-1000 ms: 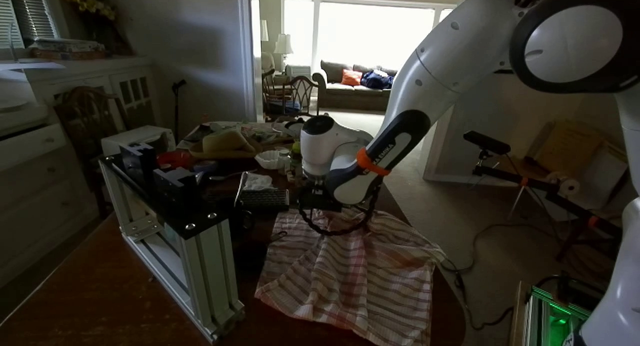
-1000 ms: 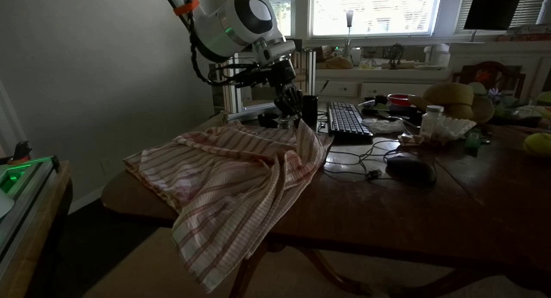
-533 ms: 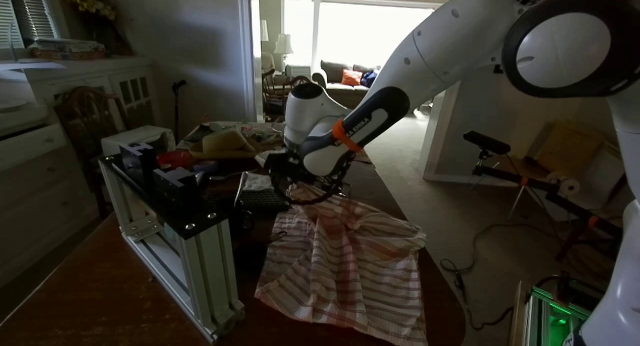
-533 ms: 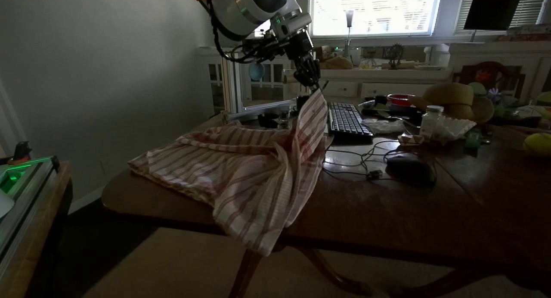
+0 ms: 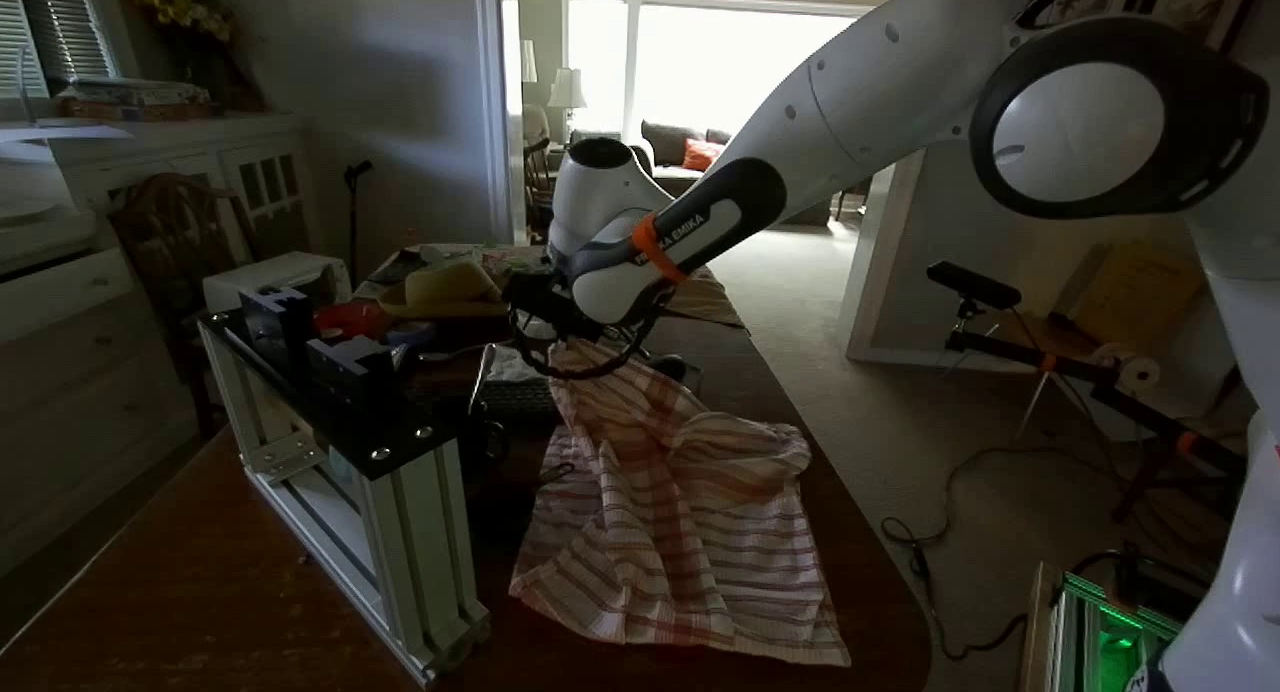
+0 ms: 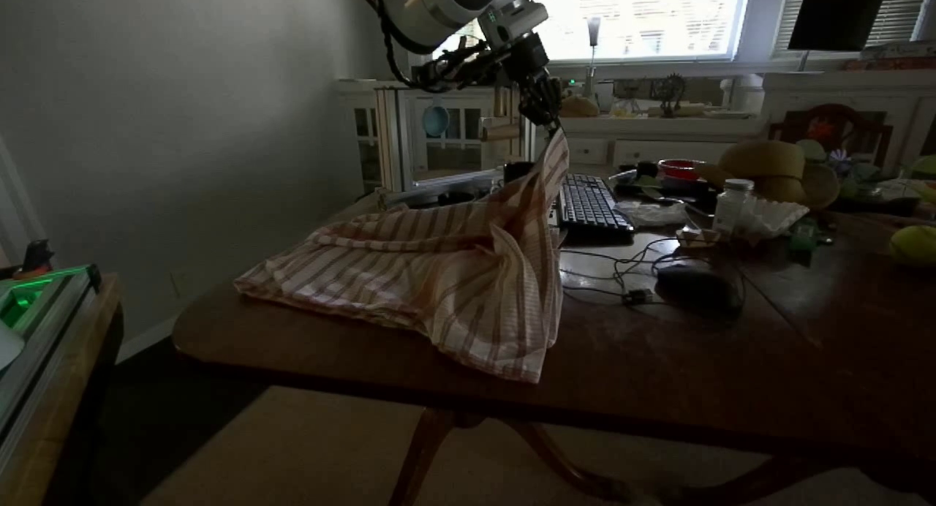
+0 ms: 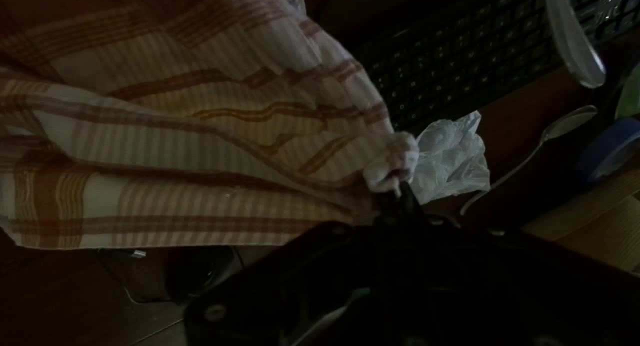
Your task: Unfold the cloth
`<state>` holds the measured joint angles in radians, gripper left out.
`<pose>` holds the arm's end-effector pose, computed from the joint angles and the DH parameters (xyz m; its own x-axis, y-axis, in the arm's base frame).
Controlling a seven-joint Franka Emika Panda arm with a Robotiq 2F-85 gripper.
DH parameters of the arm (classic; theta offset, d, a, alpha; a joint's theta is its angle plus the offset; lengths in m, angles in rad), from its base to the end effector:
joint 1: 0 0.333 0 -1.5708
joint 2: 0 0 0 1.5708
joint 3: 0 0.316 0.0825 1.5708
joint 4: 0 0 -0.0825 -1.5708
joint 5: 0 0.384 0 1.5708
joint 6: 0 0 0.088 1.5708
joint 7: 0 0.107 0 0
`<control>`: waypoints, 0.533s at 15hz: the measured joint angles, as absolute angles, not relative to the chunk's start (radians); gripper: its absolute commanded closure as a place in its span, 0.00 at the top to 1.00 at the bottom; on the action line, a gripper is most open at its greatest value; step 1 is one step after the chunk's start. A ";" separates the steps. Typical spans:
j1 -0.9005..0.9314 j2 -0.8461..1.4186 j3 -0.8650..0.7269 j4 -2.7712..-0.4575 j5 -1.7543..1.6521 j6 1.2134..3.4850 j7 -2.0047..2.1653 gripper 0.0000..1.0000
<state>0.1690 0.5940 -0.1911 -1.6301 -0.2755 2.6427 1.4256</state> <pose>0.7236 0.0134 0.3235 0.2994 -0.8806 0.3672 -0.8531 -0.4195 -0.3103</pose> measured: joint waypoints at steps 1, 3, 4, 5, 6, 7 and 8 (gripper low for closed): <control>0.172 0.616 -0.203 -1.614 -0.276 2.643 1.427 0.01; 0.173 0.665 -0.223 -1.578 -0.276 2.643 1.427 0.01; 0.173 0.689 -0.231 -1.560 -0.276 2.643 1.429 0.01; 0.174 0.712 -0.235 -1.541 -0.276 2.644 1.429 0.01; 0.174 0.733 -0.236 -1.523 -0.276 2.644 1.429 0.01; 0.174 0.752 -0.236 -1.507 -0.275 2.644 1.429 0.01; 0.176 0.769 -0.235 -1.492 -0.275 2.644 1.429 0.27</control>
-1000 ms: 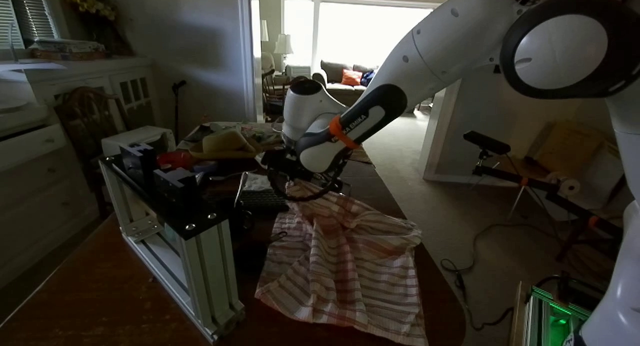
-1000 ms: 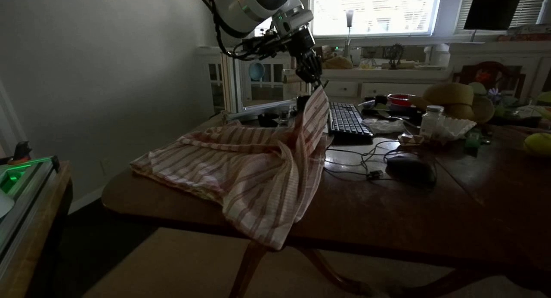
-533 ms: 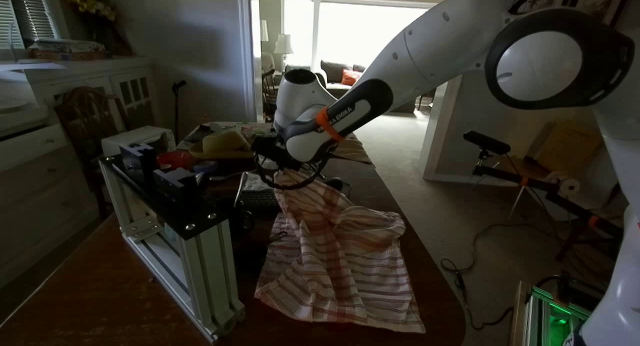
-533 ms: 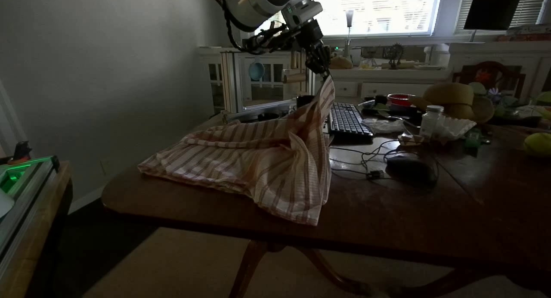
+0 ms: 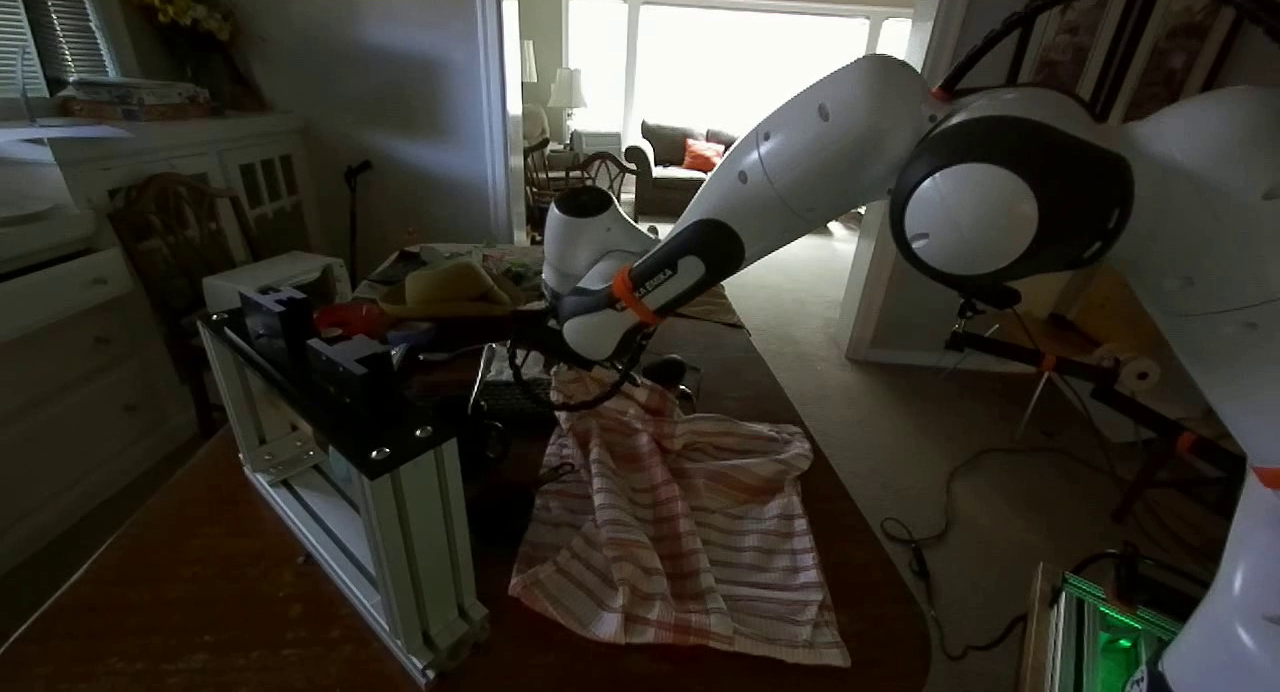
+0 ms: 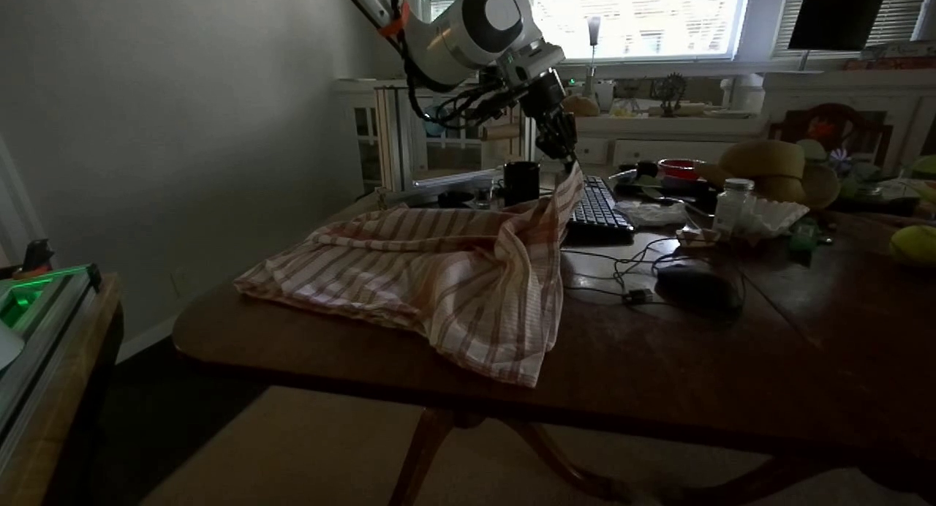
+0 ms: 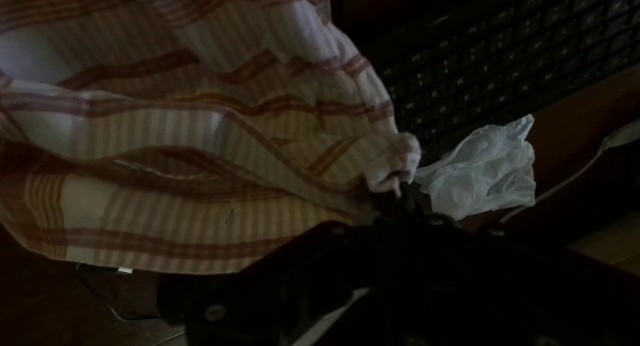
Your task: Unfold the cloth
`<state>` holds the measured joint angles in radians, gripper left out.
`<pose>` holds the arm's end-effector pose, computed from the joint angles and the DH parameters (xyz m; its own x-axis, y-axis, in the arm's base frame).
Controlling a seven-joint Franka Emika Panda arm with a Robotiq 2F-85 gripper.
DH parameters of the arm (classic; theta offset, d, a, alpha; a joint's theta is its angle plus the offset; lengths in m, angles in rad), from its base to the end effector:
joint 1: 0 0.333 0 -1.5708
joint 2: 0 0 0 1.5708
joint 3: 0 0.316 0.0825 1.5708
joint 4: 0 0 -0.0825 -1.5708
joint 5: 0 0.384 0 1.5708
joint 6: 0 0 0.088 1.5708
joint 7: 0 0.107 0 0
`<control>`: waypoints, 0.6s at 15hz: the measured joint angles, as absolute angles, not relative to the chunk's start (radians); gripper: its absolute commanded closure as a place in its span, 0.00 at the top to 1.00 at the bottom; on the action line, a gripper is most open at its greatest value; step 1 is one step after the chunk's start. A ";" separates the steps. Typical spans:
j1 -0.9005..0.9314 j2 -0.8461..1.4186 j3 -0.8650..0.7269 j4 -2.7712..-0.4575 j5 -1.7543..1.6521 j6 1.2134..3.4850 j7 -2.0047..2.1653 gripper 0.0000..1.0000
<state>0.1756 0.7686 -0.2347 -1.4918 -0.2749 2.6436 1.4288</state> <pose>0.7497 0.0001 0.2652 0.3003 -0.8632 0.4059 -0.8662 -0.4250 -0.2629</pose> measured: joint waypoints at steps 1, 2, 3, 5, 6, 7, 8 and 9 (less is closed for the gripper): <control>0.176 0.784 -0.232 -1.478 -0.275 2.644 1.428 0.28; 0.177 0.797 -0.231 -1.467 -0.274 2.643 1.427 0.35; 0.178 0.807 -0.230 -1.459 -0.274 2.643 1.424 0.42; 0.179 0.810 -0.225 -1.459 -0.270 2.643 1.404 0.57; 0.179 0.798 -0.218 -1.470 -0.266 2.644 1.378 0.64; 0.175 0.774 -0.202 -1.496 -0.259 2.644 1.336 0.73; 0.166 0.738 -0.178 -1.537 -0.249 2.644 1.279 0.79; 0.158 0.697 -0.154 -1.583 -0.236 2.644 1.221 0.88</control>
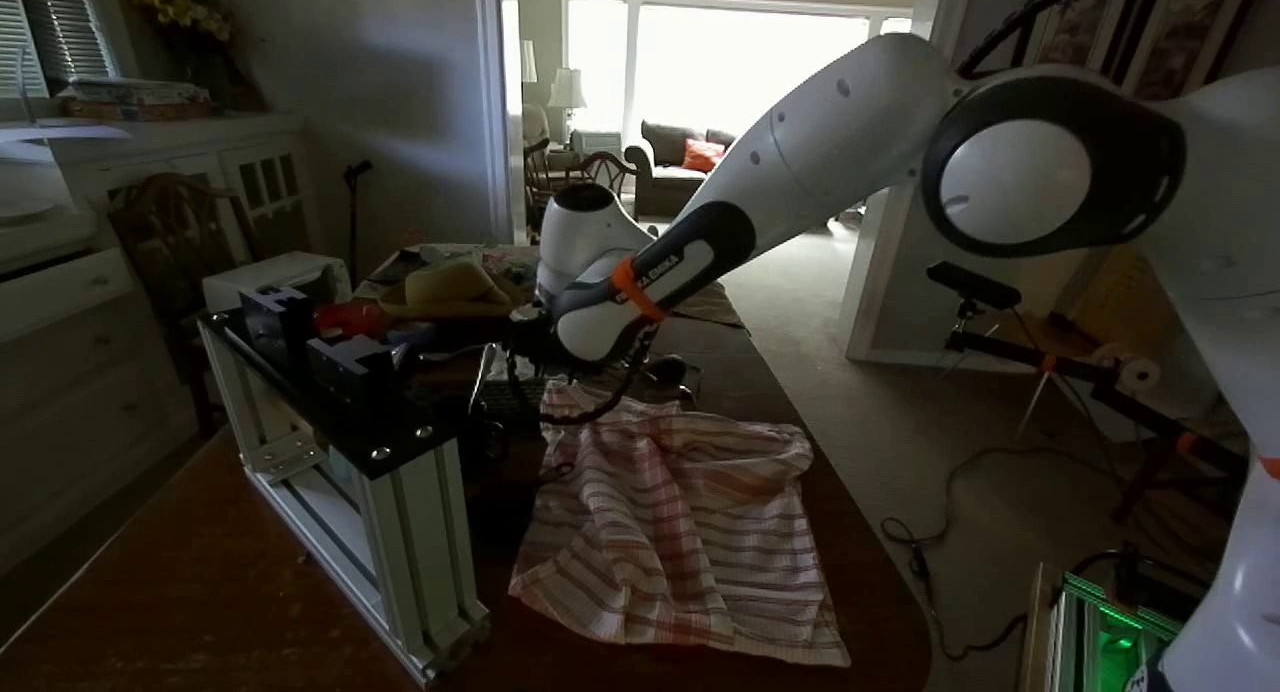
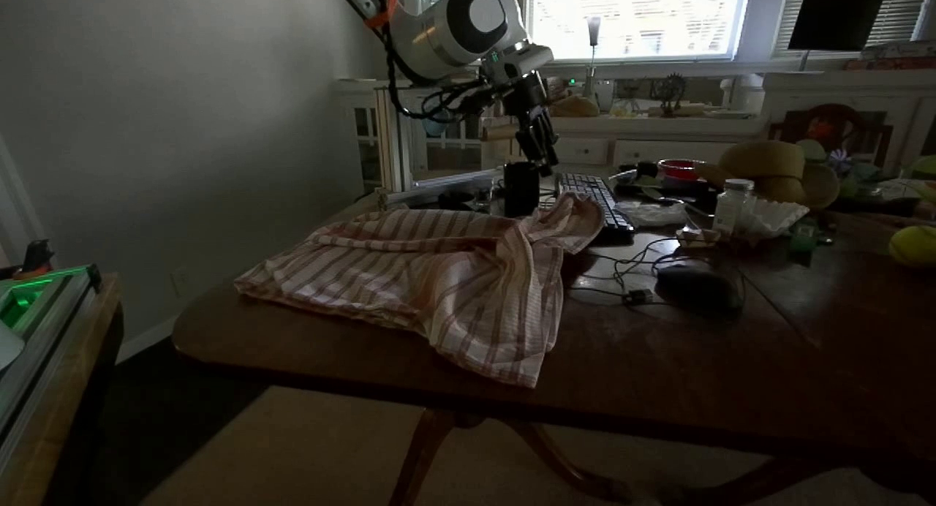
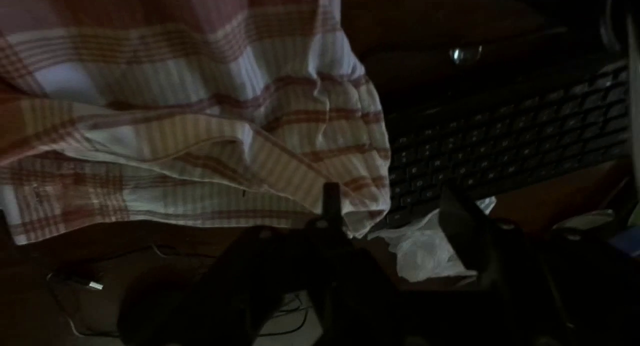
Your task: Unfold the cloth
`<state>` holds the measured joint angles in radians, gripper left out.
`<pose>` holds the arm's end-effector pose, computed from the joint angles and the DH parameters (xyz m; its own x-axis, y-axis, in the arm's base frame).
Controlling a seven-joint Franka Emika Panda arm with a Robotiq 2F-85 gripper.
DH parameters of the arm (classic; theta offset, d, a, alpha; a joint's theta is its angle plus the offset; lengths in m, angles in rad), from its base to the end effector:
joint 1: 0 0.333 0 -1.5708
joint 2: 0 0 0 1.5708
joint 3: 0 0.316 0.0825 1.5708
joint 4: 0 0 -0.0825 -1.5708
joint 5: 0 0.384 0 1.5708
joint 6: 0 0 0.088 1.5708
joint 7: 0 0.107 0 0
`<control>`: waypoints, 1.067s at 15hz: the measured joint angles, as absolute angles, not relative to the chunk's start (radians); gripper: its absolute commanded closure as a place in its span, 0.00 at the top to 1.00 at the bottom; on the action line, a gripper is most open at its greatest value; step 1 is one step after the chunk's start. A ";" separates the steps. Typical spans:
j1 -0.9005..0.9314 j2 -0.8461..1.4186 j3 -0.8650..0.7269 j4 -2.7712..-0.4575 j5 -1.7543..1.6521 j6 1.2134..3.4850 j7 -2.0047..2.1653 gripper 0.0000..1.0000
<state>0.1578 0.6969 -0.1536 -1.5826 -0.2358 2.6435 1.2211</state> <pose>0.7310 0.0289 0.2698 0.4877 -0.7924 0.3664 -0.7871 -0.5807 -0.2082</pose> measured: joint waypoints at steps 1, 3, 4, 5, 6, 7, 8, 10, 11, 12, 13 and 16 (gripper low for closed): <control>0.149 0.655 -0.131 -1.631 -0.220 2.643 1.162 0.94; 0.123 0.571 -0.086 -1.731 -0.177 2.637 1.037 1.00; 0.112 0.530 -0.074 -1.782 -0.159 2.626 0.981 1.00; 0.103 0.489 -0.071 -1.834 -0.147 2.615 0.932 1.00; 0.090 0.447 -0.070 -1.887 -0.134 2.604 0.874 1.00; 0.073 0.405 -0.065 -1.941 -0.119 2.597 0.805 1.00; 0.053 0.363 -0.060 -1.995 -0.103 2.593 0.733 1.00; -0.008 0.277 -0.023 -2.108 -0.082 2.591 0.588 1.00; -0.039 0.237 0.001 -2.160 -0.066 2.591 0.517 1.00; -0.066 0.199 0.025 -2.208 -0.045 2.591 0.445 1.00; -0.087 0.165 0.047 -2.251 -0.019 2.591 0.373 1.00; -0.114 0.085 0.098 -2.348 0.082 2.591 0.161 1.00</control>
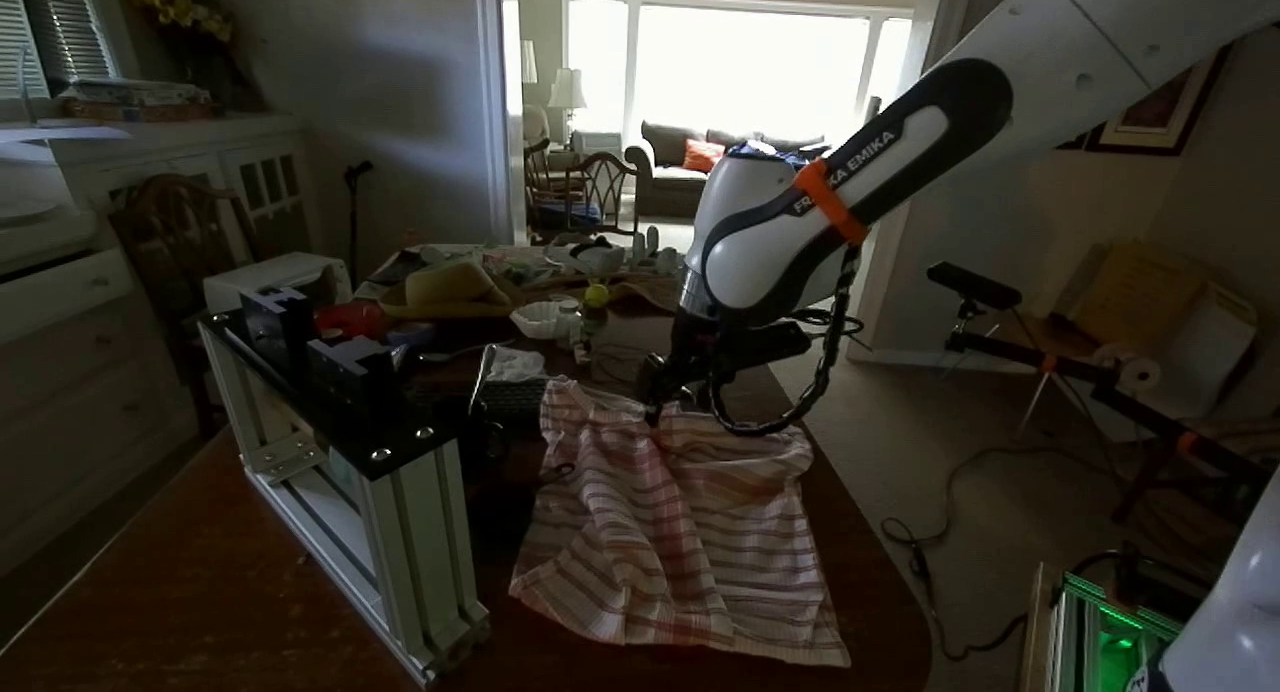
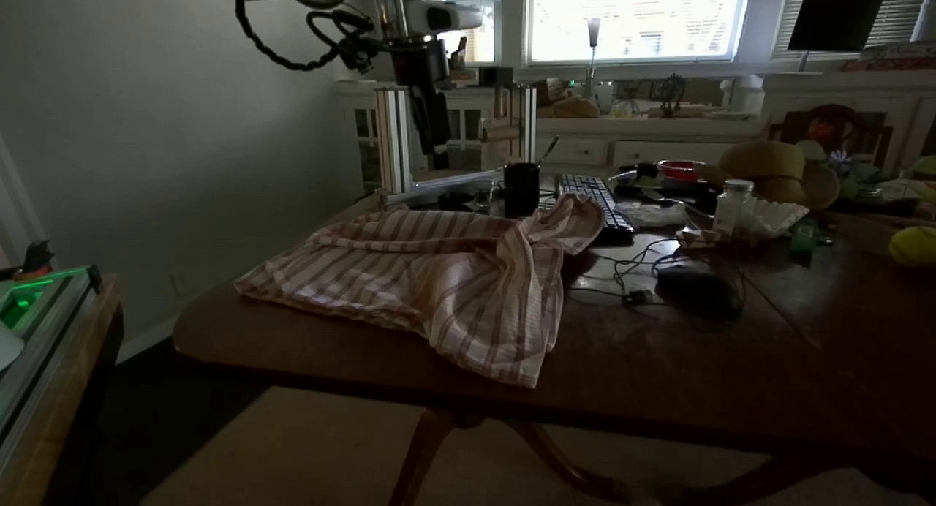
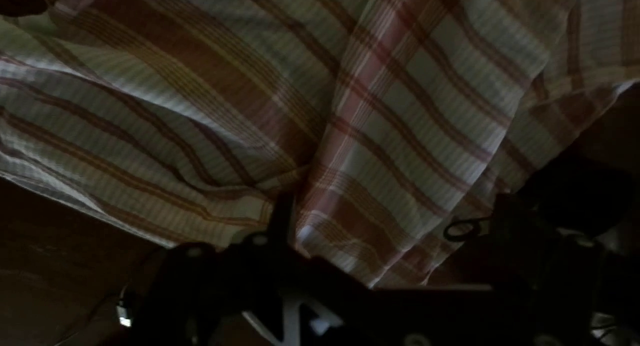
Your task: Unfold the cloth
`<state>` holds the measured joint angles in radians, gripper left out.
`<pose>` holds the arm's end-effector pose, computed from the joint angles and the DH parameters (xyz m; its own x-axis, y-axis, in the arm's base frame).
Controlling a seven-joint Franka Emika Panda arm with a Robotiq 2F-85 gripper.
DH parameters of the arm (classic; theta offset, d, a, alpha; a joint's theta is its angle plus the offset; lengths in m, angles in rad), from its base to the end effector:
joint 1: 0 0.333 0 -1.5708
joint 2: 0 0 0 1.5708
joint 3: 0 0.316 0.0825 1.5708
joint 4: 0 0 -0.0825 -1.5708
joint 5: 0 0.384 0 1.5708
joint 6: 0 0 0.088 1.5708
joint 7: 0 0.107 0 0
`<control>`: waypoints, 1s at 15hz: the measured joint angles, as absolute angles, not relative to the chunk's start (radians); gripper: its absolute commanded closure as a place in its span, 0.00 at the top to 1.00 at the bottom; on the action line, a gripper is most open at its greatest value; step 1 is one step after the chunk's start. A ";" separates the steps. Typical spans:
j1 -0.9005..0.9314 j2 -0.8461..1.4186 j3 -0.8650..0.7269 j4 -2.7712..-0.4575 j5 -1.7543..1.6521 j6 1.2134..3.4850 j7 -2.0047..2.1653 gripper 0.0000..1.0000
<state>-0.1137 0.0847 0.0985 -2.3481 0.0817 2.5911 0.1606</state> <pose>0.5252 -0.0095 0.3114 0.9590 -0.2442 0.1438 -0.2338 -0.9685 -0.0855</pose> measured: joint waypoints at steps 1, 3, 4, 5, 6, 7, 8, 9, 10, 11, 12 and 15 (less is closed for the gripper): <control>-0.115 0.063 0.113 -2.371 0.121 2.590 0.092 1.00; -0.091 0.022 0.116 -2.407 0.207 2.578 -0.048 1.00; -0.079 0.004 0.116 -2.419 0.245 2.561 -0.114 1.00; -0.069 -0.012 0.114 -2.428 0.273 2.548 -0.162 1.00; -0.063 -0.025 0.113 -2.435 0.286 2.544 -0.185 1.00; -0.061 -0.032 0.112 -2.440 0.290 2.543 -0.196 1.00; -0.060 -0.035 0.111 -2.442 0.291 2.543 -0.202 1.00; -0.060 -0.036 0.110 -2.443 0.292 2.543 -0.206 1.00; -0.060 -0.036 0.109 -2.443 0.292 2.543 -0.207 1.00; -0.056 -0.035 0.103 -2.442 0.291 2.543 -0.207 1.00; -0.047 -0.035 0.097 -2.441 0.291 2.543 -0.208 1.00; -0.013 -0.041 0.095 -2.440 0.288 2.540 -0.263 1.00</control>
